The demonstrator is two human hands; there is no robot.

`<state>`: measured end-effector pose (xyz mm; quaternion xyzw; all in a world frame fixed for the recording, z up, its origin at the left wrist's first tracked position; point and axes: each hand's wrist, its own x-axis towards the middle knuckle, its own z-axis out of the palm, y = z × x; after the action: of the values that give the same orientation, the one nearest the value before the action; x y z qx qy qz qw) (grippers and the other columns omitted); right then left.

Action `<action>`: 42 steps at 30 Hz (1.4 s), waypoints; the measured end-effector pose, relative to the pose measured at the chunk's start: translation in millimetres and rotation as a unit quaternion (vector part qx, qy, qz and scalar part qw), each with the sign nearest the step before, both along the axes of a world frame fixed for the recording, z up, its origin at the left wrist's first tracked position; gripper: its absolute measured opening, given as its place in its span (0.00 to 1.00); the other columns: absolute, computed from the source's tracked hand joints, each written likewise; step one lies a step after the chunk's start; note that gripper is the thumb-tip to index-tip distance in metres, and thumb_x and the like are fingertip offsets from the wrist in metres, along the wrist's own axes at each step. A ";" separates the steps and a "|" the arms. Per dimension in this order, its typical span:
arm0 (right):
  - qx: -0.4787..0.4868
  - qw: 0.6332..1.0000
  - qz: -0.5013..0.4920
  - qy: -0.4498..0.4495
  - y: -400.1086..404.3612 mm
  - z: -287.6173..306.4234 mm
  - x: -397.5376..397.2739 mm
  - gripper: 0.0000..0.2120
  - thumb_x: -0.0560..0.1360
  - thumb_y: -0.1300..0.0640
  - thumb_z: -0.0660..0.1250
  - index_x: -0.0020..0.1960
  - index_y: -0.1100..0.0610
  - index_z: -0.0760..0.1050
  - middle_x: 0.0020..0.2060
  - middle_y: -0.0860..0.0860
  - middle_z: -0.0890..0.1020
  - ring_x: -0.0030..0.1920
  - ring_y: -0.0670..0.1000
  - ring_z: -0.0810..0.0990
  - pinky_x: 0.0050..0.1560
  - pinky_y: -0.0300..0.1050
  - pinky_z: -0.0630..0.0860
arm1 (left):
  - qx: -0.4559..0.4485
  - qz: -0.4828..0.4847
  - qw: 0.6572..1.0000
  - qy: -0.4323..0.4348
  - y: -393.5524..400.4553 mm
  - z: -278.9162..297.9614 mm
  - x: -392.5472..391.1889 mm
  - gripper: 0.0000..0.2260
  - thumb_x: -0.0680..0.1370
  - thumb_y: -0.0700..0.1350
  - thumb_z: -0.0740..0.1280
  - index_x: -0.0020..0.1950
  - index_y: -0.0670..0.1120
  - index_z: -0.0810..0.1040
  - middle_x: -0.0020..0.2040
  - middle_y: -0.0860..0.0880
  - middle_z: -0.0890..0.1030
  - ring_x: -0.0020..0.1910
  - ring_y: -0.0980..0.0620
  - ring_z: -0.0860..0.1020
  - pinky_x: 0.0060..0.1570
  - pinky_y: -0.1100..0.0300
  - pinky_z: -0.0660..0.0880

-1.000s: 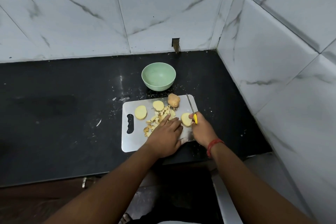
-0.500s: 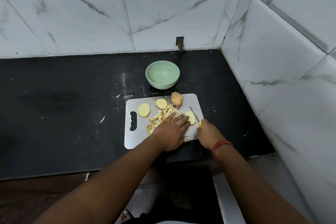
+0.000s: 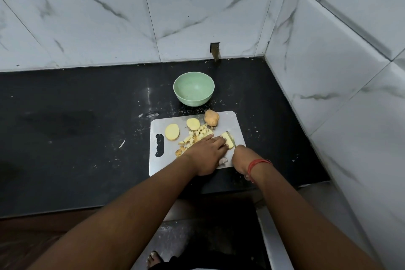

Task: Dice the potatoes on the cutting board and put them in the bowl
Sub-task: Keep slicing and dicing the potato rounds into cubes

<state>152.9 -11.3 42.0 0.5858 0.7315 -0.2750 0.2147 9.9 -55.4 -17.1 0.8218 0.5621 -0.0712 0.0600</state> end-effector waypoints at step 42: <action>0.014 0.996 0.000 0.085 -17.6 -19.8 17.6 0.15 0.80 0.61 0.57 0.63 0.65 0.72 0.58 0.63 0.78 0.59 0.63 0.77 0.47 0.48 0.69 | 0.024 0.013 0.999 -0.021 -2.5 -2.9 0.7 0.23 0.86 0.50 0.54 0.81 0.43 0.61 0.75 0.40 0.65 0.74 0.39 0.65 0.78 0.51 0.54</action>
<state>170.6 -29.0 22.3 0.5631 0.7510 -0.3135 0.1439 10.6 -57.9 -20.0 0.8167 0.5732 -0.0397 0.0535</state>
